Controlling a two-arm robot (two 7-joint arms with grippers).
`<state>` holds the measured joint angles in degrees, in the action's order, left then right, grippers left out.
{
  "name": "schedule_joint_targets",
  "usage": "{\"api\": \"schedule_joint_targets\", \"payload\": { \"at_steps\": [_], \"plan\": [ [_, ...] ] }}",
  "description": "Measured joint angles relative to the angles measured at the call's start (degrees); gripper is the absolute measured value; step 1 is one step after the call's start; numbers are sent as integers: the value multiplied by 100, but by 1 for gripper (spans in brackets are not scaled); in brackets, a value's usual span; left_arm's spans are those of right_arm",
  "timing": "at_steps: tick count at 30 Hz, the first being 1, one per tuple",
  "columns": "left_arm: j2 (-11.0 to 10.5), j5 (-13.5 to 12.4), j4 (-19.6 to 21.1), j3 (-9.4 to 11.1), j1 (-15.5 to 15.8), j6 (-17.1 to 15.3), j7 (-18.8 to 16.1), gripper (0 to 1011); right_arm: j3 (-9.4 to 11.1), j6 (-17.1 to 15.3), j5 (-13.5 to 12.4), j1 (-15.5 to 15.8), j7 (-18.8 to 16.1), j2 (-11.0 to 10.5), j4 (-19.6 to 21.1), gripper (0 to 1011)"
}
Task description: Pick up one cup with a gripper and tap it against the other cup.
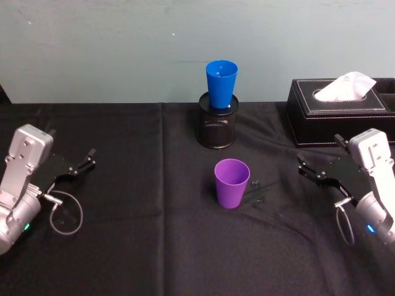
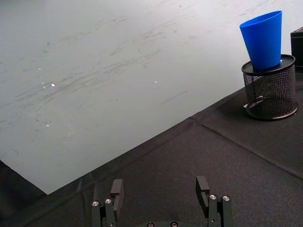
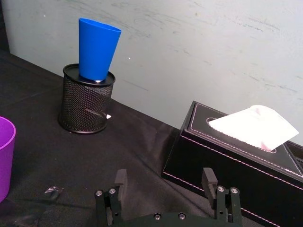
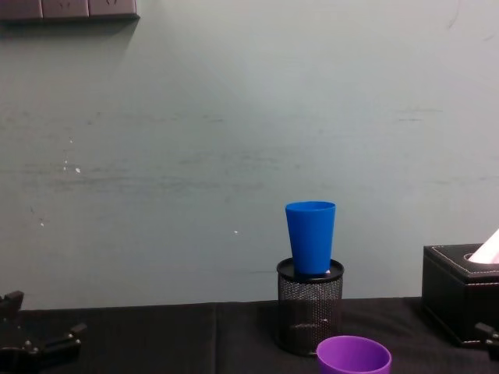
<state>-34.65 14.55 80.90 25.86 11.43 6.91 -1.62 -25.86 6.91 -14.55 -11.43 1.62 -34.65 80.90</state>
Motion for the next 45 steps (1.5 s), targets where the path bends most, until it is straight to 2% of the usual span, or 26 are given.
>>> {"api": "schedule_joint_targets", "payload": {
  "at_steps": [45],
  "plan": [
    [0,0,0,0,0,0,0,1000,0,0,0,0,0,0,0,1003]
  ]
}}
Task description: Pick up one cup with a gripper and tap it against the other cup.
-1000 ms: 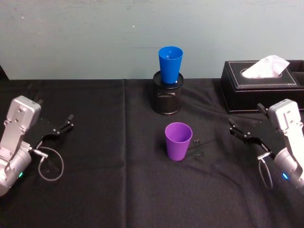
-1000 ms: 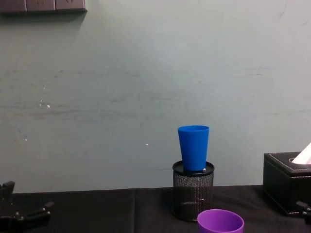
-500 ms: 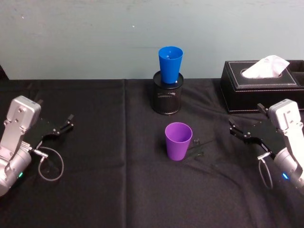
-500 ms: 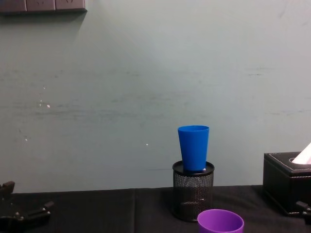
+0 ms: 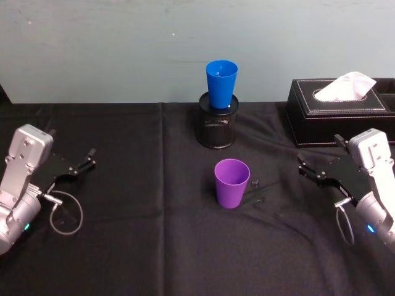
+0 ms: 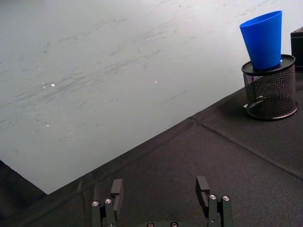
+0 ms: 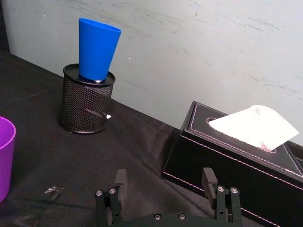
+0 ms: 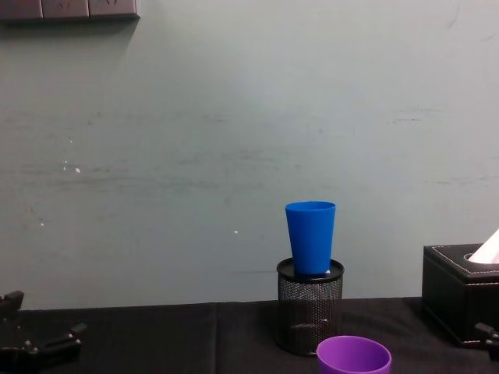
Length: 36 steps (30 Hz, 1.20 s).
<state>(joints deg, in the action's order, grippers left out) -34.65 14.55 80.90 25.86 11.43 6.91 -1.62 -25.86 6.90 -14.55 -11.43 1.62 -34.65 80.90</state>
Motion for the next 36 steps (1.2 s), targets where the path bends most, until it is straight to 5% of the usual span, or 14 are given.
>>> {"api": "schedule_joint_targets", "payload": {
  "at_steps": [8,14,17,22,28,36],
  "plan": [
    [0,0,0,0,0,0,0,1000,132,126,13,34,-61,32,139,1003],
    [0,0,0,0,0,0,0,1000,288,225,-273,237,-373,23,386,1003],
    [0,0,0,0,0,0,0,1000,339,304,-712,471,-905,-28,552,1003],
    [0,0,0,0,0,0,0,1000,258,434,-1088,765,-1676,-117,706,1003],
    [0,0,0,0,0,0,0,1000,92,594,-1163,921,-2211,-87,724,1003],
    [0,0,0,0,0,0,0,1000,-45,622,-949,731,-2374,225,396,1003]
  ]
}}
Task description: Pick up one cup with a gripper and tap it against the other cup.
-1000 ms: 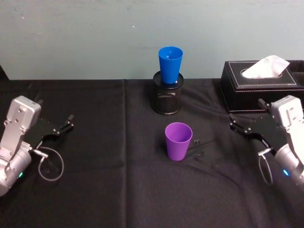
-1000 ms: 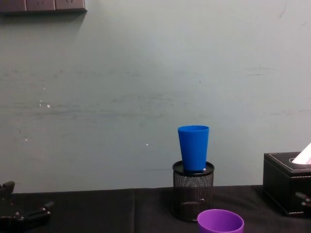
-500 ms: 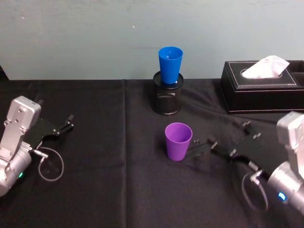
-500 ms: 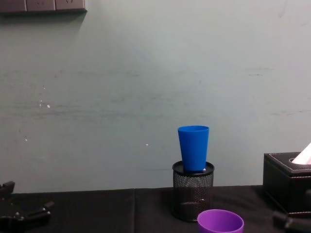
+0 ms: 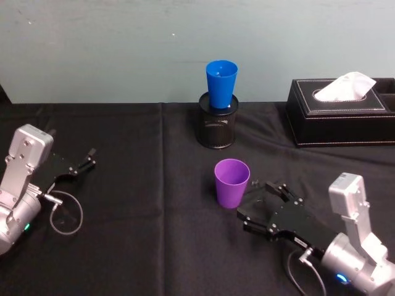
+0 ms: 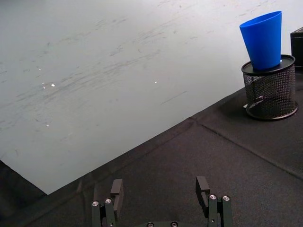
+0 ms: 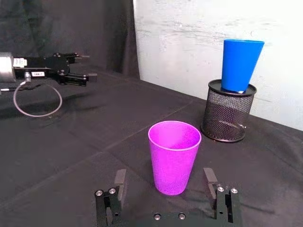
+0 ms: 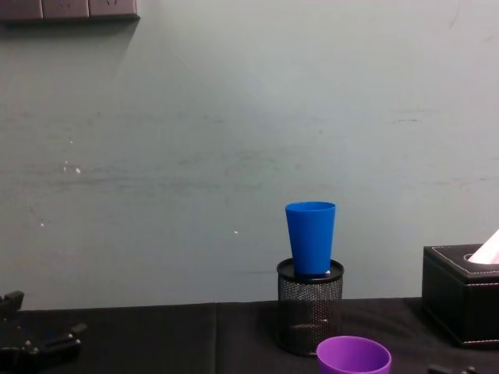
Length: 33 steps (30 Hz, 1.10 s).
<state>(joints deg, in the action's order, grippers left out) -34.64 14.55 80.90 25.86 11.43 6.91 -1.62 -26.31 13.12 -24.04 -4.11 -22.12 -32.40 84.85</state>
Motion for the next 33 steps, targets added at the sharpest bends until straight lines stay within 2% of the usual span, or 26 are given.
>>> {"api": "schedule_joint_targets", "payload": {
  "at_steps": [9,18,33],
  "plan": [
    [0,0,0,0,0,0,0,1000,-36,-64,211,-436,-14,471,-549,1003],
    [0,0,0,0,0,0,0,1000,-80,-157,370,-834,-143,853,-1021,1003],
    [0,0,0,0,0,0,0,1000,-3,-75,580,-1126,-245,1223,-1442,1003]
  ]
}}
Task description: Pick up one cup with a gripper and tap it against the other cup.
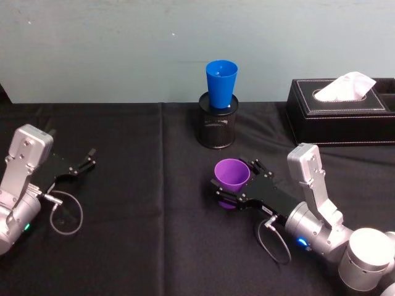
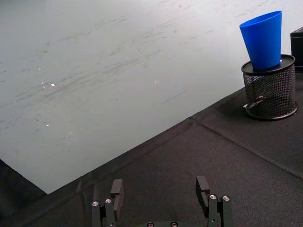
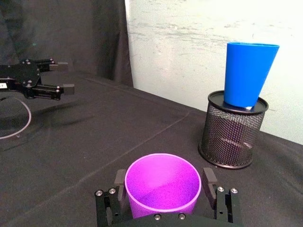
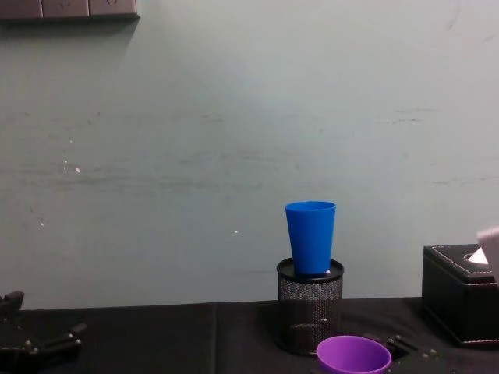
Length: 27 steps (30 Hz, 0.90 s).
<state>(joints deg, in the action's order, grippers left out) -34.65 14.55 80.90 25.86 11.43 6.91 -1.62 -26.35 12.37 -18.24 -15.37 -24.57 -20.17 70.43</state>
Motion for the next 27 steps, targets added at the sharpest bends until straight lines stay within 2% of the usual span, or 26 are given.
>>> {"api": "schedule_joint_targets", "payload": {
  "at_steps": [6,17,20,24,27],
  "plan": [
    [0,0,0,0,0,0,0,1000,52,-1,48,-12,-53,68,-23,1003],
    [0,0,0,0,0,0,0,1000,45,-4,43,-13,-49,61,-23,1003],
    [0,0,0,0,0,0,0,1000,43,-4,40,-13,-49,60,-23,965],
    [0,0,0,0,0,0,0,1000,41,-4,37,-13,-48,58,-21,841],
    [0,0,0,0,0,0,0,1000,40,-4,35,-13,-46,57,-20,799]
  ]
}}
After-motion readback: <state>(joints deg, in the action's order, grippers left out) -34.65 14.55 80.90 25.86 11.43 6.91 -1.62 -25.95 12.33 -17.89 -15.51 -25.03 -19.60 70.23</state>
